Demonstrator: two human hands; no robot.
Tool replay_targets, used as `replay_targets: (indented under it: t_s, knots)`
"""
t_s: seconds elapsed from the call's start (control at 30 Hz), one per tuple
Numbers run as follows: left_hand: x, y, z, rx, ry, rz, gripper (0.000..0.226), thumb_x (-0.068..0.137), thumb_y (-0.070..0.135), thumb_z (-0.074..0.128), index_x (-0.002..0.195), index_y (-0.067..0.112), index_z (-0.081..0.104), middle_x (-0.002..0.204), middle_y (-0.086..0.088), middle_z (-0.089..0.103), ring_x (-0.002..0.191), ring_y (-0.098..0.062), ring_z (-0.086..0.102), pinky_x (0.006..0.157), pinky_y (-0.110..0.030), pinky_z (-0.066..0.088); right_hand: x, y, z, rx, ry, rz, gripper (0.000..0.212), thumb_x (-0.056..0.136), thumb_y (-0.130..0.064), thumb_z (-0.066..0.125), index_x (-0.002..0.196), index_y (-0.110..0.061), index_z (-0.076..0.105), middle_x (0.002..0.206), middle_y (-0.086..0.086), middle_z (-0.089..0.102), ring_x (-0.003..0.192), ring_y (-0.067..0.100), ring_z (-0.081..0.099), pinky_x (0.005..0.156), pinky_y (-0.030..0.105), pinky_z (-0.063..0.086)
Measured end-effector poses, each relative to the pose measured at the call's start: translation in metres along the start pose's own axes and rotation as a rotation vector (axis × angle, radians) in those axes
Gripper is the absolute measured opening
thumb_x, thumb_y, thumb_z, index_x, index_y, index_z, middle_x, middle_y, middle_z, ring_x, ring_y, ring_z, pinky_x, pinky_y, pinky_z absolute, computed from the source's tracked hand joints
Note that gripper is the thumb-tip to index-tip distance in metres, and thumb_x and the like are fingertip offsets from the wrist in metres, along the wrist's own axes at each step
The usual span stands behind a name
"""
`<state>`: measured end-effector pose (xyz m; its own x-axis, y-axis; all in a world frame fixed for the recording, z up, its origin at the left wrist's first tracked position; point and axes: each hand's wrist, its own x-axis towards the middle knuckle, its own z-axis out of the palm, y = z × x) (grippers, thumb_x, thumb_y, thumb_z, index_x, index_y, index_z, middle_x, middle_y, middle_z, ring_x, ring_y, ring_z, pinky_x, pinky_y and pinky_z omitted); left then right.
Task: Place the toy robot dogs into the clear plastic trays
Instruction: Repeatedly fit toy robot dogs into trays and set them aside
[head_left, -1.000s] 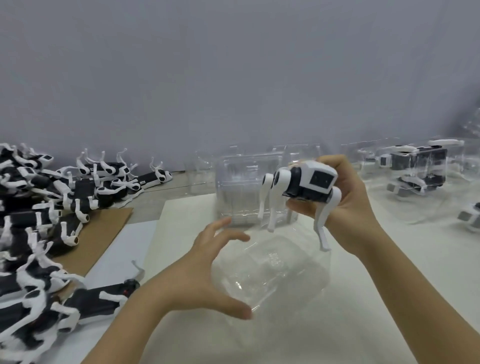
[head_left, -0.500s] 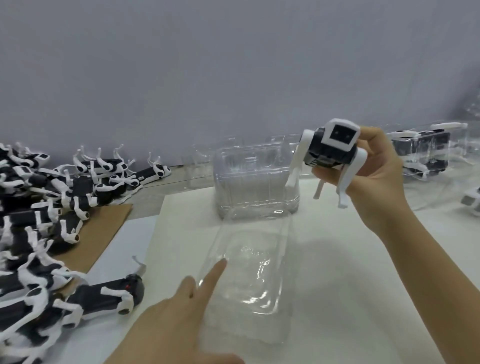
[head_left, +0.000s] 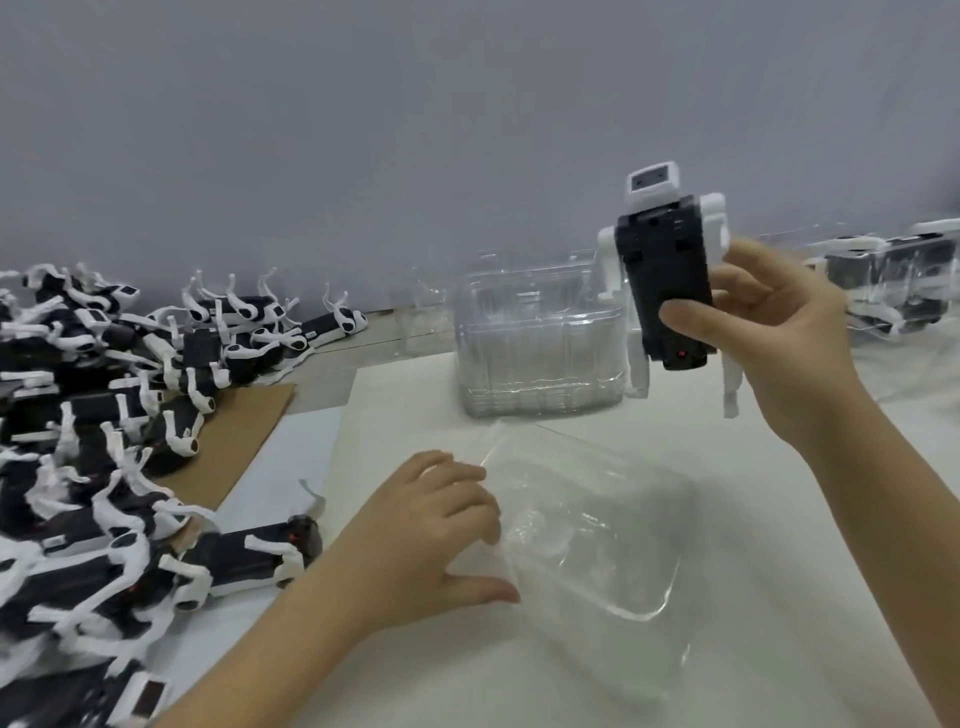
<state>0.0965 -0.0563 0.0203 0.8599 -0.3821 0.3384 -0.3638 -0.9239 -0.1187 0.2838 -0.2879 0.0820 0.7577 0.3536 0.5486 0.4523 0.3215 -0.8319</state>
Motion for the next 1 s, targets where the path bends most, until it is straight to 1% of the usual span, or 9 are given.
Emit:
replay_targets:
  t_s: [0.07, 0.17, 0.27, 0.33, 0.47, 0.63, 0.73, 0.83, 1.0]
  knots:
    - [0.004, 0.011, 0.007, 0.03, 0.063, 0.001, 0.045, 0.078, 0.066, 0.061, 0.074, 0.022, 0.07, 0.076, 0.011, 0.068, 0.081, -0.021, 0.066, 0.078, -0.03, 0.042, 0.0, 0.0, -0.002, -0.054, -0.051, 0.028, 0.061, 0.056, -0.046, 0.089, 0.113, -0.037, 0.069, 0.101, -0.001, 0.075, 0.082, 0.027, 0.07, 0.066, 0.045, 0.058]
    - [0.01, 0.026, 0.013, 0.099, 0.139, -0.052, 0.054, 0.076, 0.072, 0.057, 0.081, 0.021, 0.072, 0.075, 0.008, 0.066, 0.066, -0.019, 0.055, 0.064, -0.028, 0.04, -0.001, 0.003, 0.0, -0.139, -0.175, 0.054, 0.056, 0.058, -0.043, 0.084, 0.11, -0.048, 0.065, 0.098, -0.006, 0.075, 0.08, 0.018, 0.071, 0.052, 0.031, 0.056]
    - [0.009, 0.028, 0.014, -0.05, 0.32, -0.151, 0.075, 0.07, 0.08, 0.058, 0.114, 0.02, 0.065, 0.114, 0.001, 0.064, 0.096, -0.018, 0.059, 0.085, -0.031, 0.041, -0.006, 0.011, 0.007, -0.207, -0.261, 0.046, 0.071, 0.068, -0.029, 0.087, 0.125, -0.054, 0.053, 0.108, -0.007, 0.071, 0.097, 0.017, 0.068, 0.074, 0.033, 0.059]
    - [0.003, 0.019, 0.014, -0.274, 0.425, -0.207, 0.085, 0.066, 0.083, 0.057, 0.13, 0.026, 0.052, 0.137, 0.002, 0.049, 0.126, -0.015, 0.047, 0.104, -0.031, 0.034, -0.009, 0.017, 0.014, -0.213, -0.292, -0.013, 0.067, 0.077, -0.016, 0.081, 0.126, -0.053, 0.054, 0.112, -0.009, 0.068, 0.104, 0.019, 0.067, 0.088, 0.043, 0.057]
    - [-0.006, -0.006, 0.025, -0.72, 0.257, -0.372, 0.125, 0.047, 0.088, 0.066, 0.15, 0.041, 0.014, 0.162, 0.004, 0.004, 0.151, -0.02, 0.006, 0.117, -0.035, 0.016, -0.014, 0.02, 0.025, -0.121, -0.304, -0.022, 0.055, 0.073, -0.002, 0.078, 0.109, -0.041, 0.065, 0.107, 0.0, 0.071, 0.103, 0.025, 0.068, 0.091, 0.05, 0.055]
    - [-0.007, -0.006, 0.042, -0.907, 0.16, -0.435, 0.126, 0.046, 0.069, 0.084, 0.149, 0.038, 0.019, 0.147, 0.014, 0.034, 0.139, -0.016, 0.038, 0.112, -0.048, 0.034, -0.017, 0.012, 0.025, -0.358, -0.371, -0.08, 0.056, 0.076, -0.004, 0.079, 0.117, -0.039, 0.061, 0.111, -0.016, 0.069, 0.108, 0.01, 0.063, 0.095, 0.031, 0.051]
    - [-0.009, -0.005, 0.046, -0.908, 0.198, -0.516, 0.13, 0.041, 0.062, 0.087, 0.147, 0.044, 0.014, 0.141, 0.016, 0.036, 0.136, -0.015, 0.04, 0.111, -0.046, 0.036, -0.017, 0.002, 0.023, -0.602, -0.51, -0.062, 0.054, 0.073, -0.027, 0.083, 0.109, -0.056, 0.056, 0.104, -0.036, 0.062, 0.098, -0.007, 0.058, 0.076, 0.011, 0.045]
    - [-0.011, -0.006, 0.046, -0.95, 0.209, -0.538, 0.131, 0.042, 0.051, 0.089, 0.146, 0.048, 0.01, 0.142, 0.012, 0.035, 0.136, -0.017, 0.039, 0.115, -0.047, 0.032, -0.014, -0.002, 0.029, -0.982, -0.697, -0.035, 0.044, 0.077, -0.042, 0.075, 0.104, -0.064, 0.048, 0.09, -0.031, 0.061, 0.087, -0.005, 0.055, 0.064, 0.015, 0.041]
    - [-0.01, -0.005, 0.048, -0.947, 0.176, -0.504, 0.131, 0.046, 0.047, 0.088, 0.149, 0.042, 0.008, 0.145, 0.013, 0.034, 0.142, -0.018, 0.032, 0.116, -0.045, 0.03, -0.011, 0.013, 0.052, -1.102, -0.954, 0.079, 0.037, 0.083, -0.043, 0.071, 0.114, -0.056, 0.055, 0.085, -0.028, 0.055, 0.083, 0.0, 0.053, 0.072, 0.022, 0.046]
